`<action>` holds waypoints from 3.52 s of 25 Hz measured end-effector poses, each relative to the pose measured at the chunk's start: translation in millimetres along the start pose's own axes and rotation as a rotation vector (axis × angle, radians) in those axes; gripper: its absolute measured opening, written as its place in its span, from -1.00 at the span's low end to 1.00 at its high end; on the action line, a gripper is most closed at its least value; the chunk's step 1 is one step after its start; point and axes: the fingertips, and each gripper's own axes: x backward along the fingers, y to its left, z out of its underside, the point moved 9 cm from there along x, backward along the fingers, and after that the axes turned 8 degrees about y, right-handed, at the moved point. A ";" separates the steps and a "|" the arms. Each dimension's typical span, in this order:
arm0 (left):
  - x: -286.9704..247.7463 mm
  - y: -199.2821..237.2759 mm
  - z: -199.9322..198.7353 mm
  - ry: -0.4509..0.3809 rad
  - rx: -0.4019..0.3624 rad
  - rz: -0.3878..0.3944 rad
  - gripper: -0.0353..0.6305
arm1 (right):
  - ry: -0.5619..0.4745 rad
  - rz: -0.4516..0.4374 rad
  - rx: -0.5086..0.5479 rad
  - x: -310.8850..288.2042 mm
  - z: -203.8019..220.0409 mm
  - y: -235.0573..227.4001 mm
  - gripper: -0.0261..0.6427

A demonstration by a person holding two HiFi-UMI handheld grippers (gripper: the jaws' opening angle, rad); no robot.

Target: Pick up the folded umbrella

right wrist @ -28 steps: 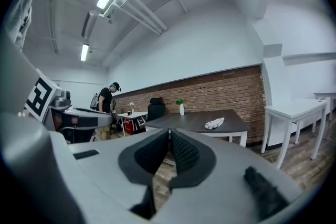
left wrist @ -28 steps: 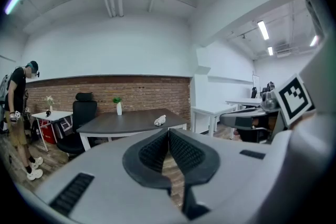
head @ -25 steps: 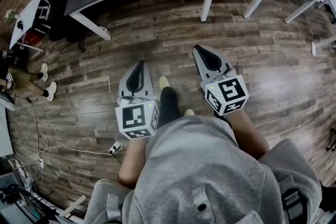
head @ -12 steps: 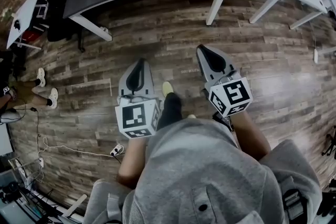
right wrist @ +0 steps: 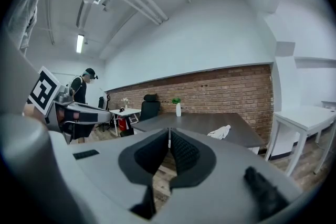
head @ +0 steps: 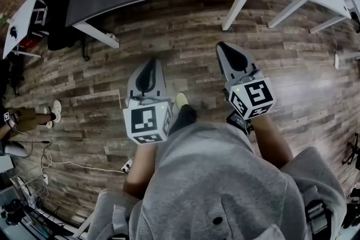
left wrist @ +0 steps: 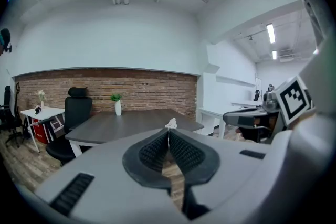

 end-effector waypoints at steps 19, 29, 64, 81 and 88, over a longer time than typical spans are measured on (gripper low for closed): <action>-71.2 96.1 -26.7 -0.008 0.004 0.052 -0.85 | 0.025 0.030 0.043 -113.1 -39.1 11.5 -0.85; -76.6 110.6 -20.2 0.001 0.015 0.069 -0.85 | 0.049 0.037 0.056 -123.7 -34.2 23.8 -0.85; -166.9 106.7 -55.3 0.022 -0.001 0.081 -0.85 | 0.088 0.066 0.183 -165.8 -54.8 -76.9 -0.85; -283.1 111.7 -107.3 0.050 -0.009 0.076 -0.85 | 0.129 0.069 0.150 -250.0 -82.9 -172.8 -0.85; -308.4 102.6 -121.9 0.064 -0.022 0.076 -0.85 | 0.125 0.052 0.122 -267.3 -85.0 -193.1 -0.85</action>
